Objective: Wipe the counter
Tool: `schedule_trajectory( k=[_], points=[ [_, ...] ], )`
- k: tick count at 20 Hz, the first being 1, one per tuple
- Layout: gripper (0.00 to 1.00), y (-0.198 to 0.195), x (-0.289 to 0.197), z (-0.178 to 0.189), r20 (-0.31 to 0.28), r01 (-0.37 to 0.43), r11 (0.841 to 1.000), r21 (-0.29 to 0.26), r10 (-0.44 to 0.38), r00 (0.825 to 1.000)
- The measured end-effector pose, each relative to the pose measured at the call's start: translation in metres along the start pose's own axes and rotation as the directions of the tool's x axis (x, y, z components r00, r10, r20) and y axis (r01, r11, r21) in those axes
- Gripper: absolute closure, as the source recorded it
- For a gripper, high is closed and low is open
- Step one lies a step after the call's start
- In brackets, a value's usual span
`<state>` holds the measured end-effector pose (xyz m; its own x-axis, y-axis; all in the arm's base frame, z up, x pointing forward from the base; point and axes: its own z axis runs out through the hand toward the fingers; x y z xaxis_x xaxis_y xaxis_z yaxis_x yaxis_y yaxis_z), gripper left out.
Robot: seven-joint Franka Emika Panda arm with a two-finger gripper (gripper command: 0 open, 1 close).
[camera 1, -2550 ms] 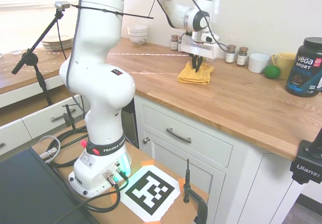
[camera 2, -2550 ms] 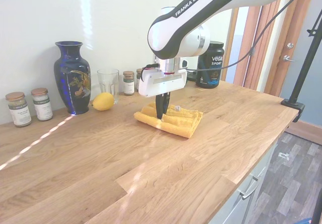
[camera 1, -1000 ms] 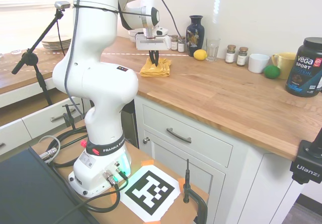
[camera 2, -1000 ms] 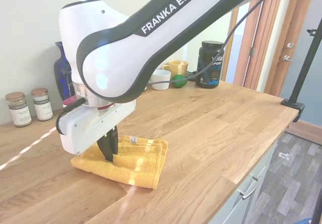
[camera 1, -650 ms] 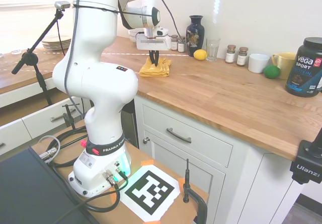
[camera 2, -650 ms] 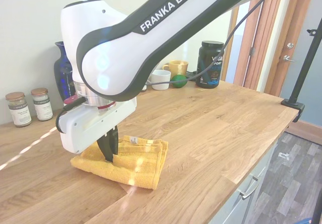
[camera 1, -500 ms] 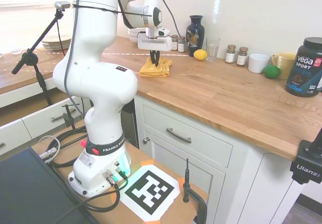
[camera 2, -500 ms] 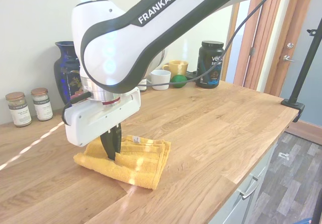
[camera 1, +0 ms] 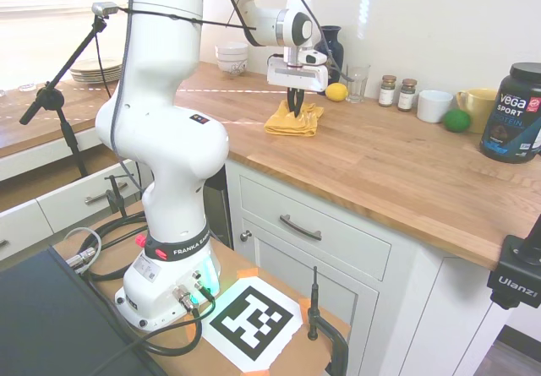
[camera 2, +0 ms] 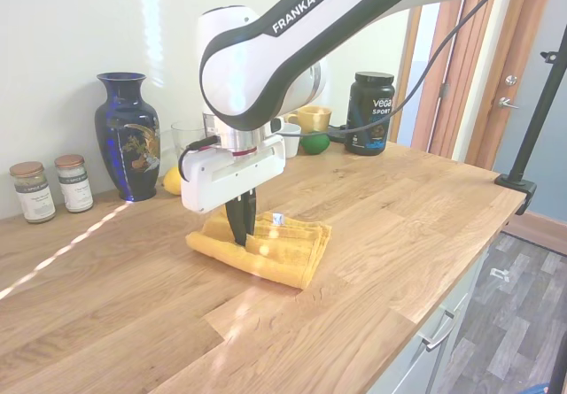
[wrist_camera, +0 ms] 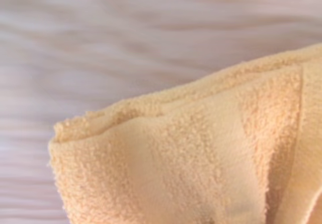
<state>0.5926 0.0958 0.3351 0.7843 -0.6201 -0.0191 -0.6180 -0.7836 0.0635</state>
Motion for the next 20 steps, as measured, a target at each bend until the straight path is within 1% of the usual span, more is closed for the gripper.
schedule_trajectory(
  k=[6,15,20],
  points=[
    [1.0,0.07,0.063,-0.005,0.019,-0.047,0.999,0.023,0.046,0.999],
    [1.0,0.174,0.13,-0.003,0.042,-0.101,0.993,0.057,0.098,0.994],
    [1.0,0.22,0.159,0.006,0.056,-0.132,0.989,0.071,0.128,0.99]
  ],
)
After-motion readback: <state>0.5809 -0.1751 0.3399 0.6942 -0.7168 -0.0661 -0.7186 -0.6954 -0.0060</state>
